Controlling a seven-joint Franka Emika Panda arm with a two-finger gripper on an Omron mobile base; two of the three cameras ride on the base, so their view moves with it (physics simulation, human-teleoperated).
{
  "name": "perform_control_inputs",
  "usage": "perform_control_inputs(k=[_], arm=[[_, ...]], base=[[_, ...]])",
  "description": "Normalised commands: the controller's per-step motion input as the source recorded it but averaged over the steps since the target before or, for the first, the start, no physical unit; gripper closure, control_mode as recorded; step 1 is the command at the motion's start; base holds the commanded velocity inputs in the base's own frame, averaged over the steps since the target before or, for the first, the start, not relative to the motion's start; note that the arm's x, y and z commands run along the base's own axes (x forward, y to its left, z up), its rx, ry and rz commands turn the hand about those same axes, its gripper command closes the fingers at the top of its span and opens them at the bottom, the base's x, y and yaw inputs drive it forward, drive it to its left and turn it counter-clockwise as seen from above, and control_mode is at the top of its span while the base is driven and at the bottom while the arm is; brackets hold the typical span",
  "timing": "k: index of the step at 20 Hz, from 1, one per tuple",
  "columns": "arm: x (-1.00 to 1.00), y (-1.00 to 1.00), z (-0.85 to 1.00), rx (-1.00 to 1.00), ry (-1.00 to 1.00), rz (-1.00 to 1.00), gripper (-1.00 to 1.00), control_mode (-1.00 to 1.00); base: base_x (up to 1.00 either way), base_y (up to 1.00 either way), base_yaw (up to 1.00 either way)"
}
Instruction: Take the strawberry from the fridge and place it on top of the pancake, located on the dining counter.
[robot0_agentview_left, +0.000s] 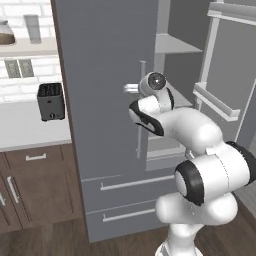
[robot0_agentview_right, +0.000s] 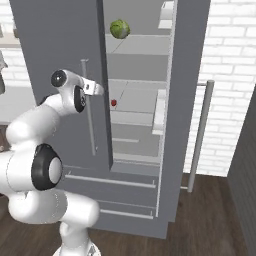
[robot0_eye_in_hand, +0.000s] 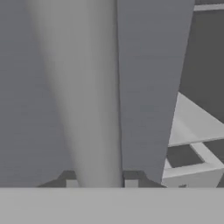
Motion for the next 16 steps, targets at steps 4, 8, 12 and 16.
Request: perform_control_inputs(k=[4, 8, 12, 16], arm=[[-0.82, 0.69, -0.26, -0.07, 0.12, -0.36, 1.0, -1.0], [-1.0, 0.58, -0.14, -0.02, 0.09, -0.32, 1.0, -1.0], [-0.92, 0.67, -0.09, -0.06, 0.07, -0.25, 1.0, -1.0], [-0.73, 0.74, 0.0, -0.1, 0.02, -0.26, -1.0, -1.0]], base=[[0.0, 0.0, 0.0], [0.0, 0.0, 0.0], [0.0, 0.0, 0.0], [0.0, 0.0, 0.0]])
